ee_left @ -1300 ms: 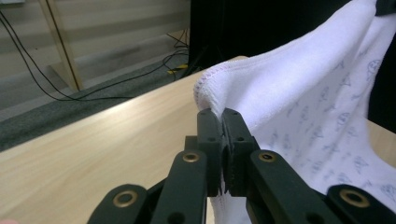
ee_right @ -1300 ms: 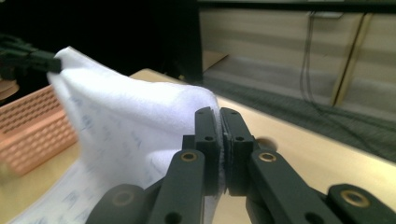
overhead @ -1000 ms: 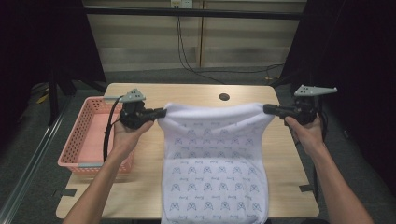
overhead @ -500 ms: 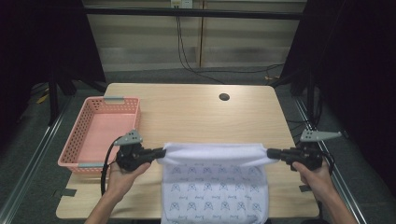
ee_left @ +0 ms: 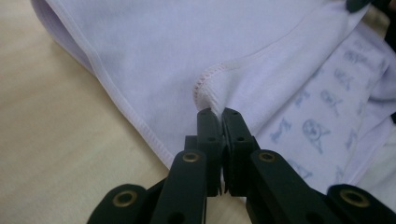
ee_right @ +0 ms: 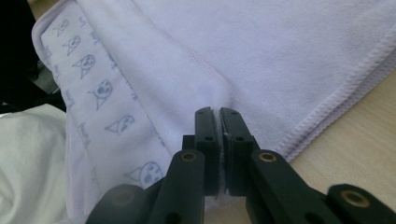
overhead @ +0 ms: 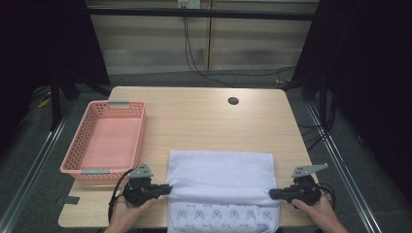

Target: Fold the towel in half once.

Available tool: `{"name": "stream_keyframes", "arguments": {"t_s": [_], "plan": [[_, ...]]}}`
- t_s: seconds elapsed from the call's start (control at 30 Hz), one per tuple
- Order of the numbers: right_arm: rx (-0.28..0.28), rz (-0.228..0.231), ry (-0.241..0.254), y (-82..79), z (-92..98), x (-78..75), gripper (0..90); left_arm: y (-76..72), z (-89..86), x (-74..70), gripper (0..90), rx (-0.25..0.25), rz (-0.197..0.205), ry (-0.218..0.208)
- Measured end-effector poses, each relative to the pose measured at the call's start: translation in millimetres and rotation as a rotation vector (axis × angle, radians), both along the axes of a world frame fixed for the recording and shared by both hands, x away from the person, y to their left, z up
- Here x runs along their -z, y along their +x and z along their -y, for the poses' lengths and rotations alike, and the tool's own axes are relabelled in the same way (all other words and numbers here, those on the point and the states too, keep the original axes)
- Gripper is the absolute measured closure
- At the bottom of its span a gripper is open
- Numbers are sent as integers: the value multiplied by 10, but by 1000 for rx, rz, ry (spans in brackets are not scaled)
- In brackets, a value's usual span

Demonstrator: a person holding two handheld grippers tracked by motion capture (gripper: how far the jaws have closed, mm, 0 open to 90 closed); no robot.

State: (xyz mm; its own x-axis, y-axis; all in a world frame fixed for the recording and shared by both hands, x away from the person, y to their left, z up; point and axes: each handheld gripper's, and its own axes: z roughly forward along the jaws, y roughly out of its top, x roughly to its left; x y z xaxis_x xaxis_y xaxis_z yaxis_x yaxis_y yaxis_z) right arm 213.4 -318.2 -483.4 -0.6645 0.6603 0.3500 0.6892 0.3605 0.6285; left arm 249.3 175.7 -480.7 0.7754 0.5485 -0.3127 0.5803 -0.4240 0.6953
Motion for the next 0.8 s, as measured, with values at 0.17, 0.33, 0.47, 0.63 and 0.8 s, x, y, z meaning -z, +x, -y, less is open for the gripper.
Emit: {"name": "stream_keyframes", "arguments": {"t_s": [0.17, 0.33, 0.47, 0.63, 0.8], "plan": [[-4, -14, -41, -12, -21, 25, 872, -46, 94, 30, 873, 56, -10, 42], [-5, -40, -63, 35, -36, 74, 873, 55, 158, 124, 873, 54, -42, 81], [11, -38, -58, 63, -13, 91, 872, 158, 165, 132, 878, 3, -10, 93], [37, -53, -38, 165, 19, 109, 873, 239, 164, 151, 878, -15, -17, 77], [56, -47, -35, 238, 33, 118, 872, 292, 179, 151, 878, -37, 6, 91]]}}
